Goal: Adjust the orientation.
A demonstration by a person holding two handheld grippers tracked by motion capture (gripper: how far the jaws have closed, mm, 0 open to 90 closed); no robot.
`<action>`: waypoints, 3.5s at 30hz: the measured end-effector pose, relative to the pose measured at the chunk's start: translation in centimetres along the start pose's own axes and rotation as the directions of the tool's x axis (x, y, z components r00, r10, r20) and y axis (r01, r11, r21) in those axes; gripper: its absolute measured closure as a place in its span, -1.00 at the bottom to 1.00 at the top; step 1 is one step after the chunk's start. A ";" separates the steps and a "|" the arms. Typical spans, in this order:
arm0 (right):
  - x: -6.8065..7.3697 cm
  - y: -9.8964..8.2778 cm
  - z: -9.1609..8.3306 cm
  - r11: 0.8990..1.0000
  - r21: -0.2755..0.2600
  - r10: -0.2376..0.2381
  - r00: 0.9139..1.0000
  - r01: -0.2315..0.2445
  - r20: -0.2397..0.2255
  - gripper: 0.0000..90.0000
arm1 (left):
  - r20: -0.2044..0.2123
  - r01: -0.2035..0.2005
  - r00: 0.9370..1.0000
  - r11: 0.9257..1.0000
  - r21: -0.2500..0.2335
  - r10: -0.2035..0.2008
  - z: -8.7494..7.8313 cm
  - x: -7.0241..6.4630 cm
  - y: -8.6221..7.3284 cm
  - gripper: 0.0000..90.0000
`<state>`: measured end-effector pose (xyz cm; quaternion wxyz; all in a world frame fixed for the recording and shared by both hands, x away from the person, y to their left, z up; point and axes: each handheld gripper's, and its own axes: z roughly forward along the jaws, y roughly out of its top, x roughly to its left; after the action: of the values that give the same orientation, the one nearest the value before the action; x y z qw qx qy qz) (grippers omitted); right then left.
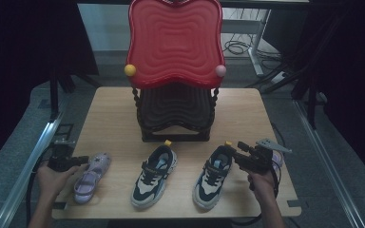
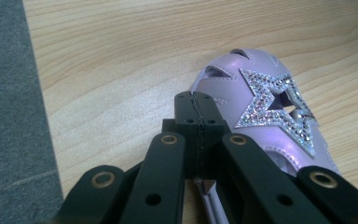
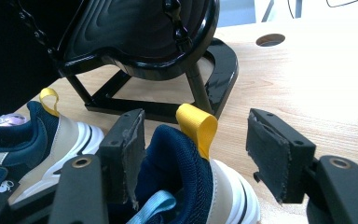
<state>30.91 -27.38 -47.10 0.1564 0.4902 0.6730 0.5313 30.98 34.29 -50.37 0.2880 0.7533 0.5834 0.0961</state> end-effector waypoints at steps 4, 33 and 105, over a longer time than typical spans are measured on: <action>0.0 0.0 0.1 1.000 0.002 0.004 1.000 -0.004 0.001 -0.16 | 0.002 -0.012 1.000 1.000 0.009 0.012 0.3 -0.1 0.4 1.00; 0.4 0.2 -0.2 1.000 -0.014 -0.010 1.000 0.010 -0.014 -0.16 | 0.107 -0.045 0.991 0.950 -0.310 0.082 -3.8 -6.6 1.0 0.12; -6.2 -4.6 -11.1 0.990 0.042 -0.142 0.961 0.136 0.238 0.92 | 0.150 -0.032 0.985 0.936 -0.350 0.089 -4.7 -7.3 -2.0 -0.17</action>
<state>23.42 -38.53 -48.68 0.2674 0.5044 0.6884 0.4474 24.85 29.34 -46.22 0.4596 0.7139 0.5083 0.1439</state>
